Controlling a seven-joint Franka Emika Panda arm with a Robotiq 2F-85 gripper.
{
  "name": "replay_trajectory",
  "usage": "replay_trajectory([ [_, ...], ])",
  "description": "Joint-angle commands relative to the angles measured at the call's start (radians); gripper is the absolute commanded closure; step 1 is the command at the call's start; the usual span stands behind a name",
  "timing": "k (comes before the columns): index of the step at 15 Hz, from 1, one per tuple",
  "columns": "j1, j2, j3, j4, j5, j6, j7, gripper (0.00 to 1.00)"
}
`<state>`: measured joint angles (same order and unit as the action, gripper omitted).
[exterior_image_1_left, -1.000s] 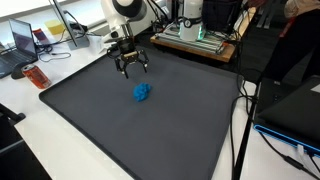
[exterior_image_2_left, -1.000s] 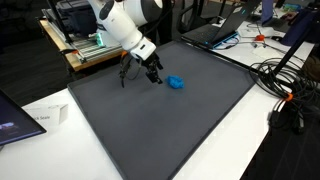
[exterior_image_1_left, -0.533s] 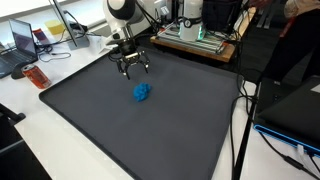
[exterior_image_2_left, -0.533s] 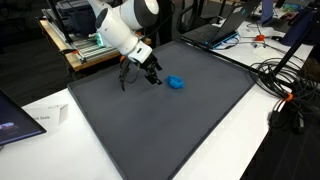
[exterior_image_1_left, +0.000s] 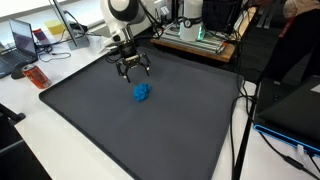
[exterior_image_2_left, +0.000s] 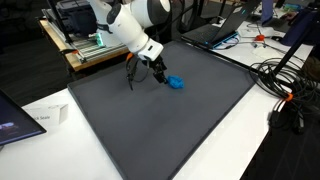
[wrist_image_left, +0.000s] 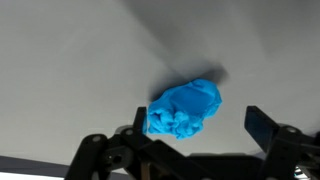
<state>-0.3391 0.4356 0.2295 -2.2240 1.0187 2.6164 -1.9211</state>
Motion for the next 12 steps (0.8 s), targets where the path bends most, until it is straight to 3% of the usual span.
replay_trajectory([
  [1, 0.099, -0.043, -0.085, 0.003, -0.014, -0.020, 0.052, 0.00],
  [6, 0.223, -0.072, -0.167, -0.006, -0.172, 0.024, 0.240, 0.00],
  [12, 0.318, -0.104, -0.206, -0.007, -0.554, 0.033, 0.648, 0.00],
])
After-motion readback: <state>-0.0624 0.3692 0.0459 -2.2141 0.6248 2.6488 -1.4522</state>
